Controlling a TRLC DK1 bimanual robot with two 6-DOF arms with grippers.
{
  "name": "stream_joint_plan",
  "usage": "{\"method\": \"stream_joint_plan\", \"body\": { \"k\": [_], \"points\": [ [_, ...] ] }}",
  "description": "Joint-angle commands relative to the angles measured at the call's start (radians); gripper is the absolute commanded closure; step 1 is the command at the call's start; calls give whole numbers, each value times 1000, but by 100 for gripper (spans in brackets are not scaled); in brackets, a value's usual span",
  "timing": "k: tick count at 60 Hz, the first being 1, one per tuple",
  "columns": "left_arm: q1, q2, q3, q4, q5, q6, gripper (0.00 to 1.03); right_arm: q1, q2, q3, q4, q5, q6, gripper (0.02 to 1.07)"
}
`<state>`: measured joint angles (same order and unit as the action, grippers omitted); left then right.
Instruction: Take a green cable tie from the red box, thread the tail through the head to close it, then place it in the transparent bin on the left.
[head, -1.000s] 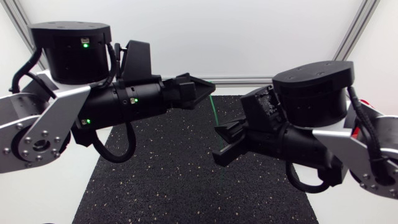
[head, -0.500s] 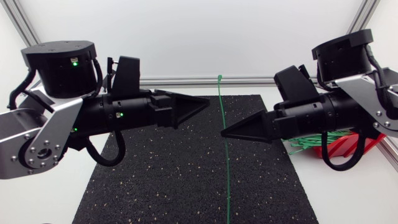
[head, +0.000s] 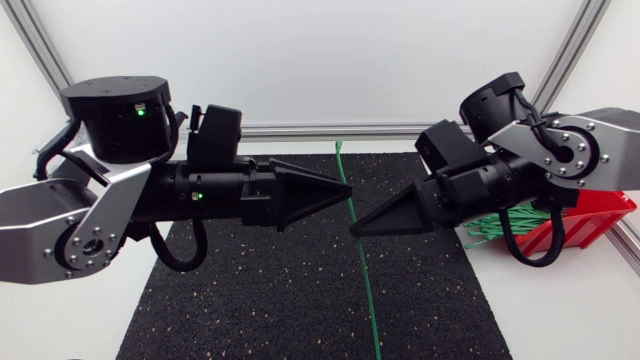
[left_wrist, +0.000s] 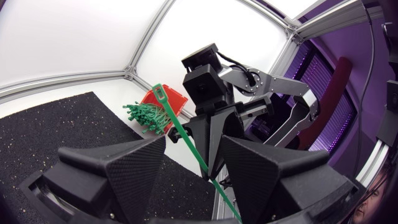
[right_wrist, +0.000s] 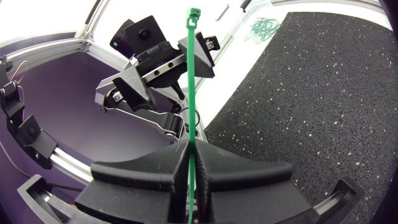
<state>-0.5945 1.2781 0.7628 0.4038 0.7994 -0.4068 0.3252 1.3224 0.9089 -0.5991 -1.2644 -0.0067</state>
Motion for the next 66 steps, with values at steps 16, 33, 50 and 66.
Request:
{"method": "stream_joint_plan", "body": {
  "k": [16,33,50,66],
  "points": [
    [-1,50,20,66,58,-82,51,23,6,13,-19,-27,-29,101],
    [-2,58,17,99,78,-127,83,26,17,-4,-19,-33,-30,101],
    [4,50,10,110,77,-150,98,17,37,-10,-30,-39,-30,101],
    [7,33,10,113,77,-159,100,12,38,-13,-39,-21,-42,101]
  ]
}}
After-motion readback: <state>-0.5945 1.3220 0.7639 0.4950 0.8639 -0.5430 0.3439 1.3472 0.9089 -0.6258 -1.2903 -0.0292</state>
